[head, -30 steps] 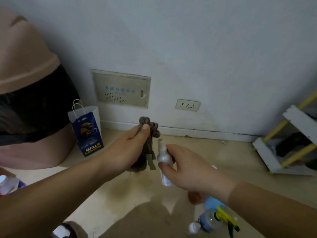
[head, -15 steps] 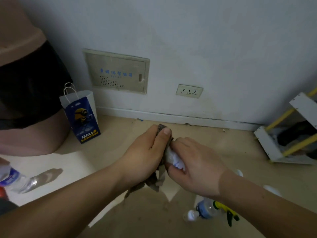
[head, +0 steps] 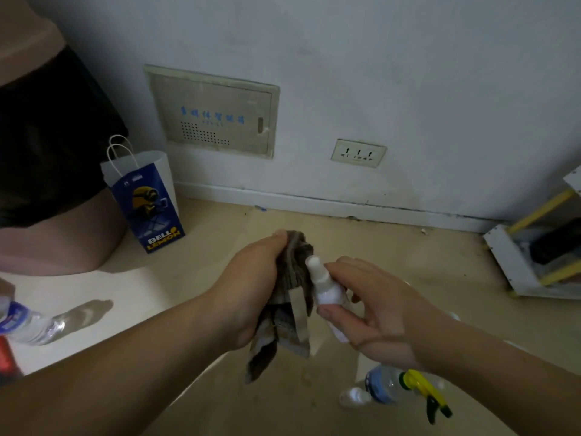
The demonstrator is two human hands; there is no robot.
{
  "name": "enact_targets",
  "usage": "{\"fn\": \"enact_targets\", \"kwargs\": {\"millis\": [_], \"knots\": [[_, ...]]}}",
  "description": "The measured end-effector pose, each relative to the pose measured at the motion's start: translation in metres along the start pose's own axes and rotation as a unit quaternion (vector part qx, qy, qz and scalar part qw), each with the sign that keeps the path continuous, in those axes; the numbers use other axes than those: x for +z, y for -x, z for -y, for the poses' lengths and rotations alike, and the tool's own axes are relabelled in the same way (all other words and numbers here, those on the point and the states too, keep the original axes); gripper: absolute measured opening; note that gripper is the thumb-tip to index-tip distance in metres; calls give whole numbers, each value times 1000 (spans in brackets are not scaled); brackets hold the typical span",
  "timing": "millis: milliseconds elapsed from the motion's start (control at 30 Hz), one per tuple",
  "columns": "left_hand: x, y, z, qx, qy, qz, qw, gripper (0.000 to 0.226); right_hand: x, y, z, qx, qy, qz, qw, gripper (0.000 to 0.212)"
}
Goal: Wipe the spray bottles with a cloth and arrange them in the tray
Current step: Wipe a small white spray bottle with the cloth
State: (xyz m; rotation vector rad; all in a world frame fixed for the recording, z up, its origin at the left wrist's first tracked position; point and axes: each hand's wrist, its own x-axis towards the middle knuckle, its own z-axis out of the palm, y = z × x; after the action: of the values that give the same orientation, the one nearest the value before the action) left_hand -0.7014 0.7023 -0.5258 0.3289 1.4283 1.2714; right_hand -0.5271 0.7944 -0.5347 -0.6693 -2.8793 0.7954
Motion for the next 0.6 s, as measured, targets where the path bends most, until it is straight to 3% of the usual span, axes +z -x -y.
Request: {"fn": "enact_targets", "kwargs": {"millis": [167, 300, 433, 600], "knots": [[-4, -11, -9, 52, 56, -48, 996, 53, -6, 2, -4, 45, -61, 13, 997, 18], [7, -3, 1, 102, -65, -15, 993, 62, -3, 1, 0, 87, -94, 12, 992, 17], [17, 3, 26, 102, -86, 70, 989, 30, -1, -1, 7, 91, -136, 8, 986, 6], [10, 8, 27, 91, -39, 136, 986, 24, -7, 0, 23, 81, -59, 36, 994, 14]]}}
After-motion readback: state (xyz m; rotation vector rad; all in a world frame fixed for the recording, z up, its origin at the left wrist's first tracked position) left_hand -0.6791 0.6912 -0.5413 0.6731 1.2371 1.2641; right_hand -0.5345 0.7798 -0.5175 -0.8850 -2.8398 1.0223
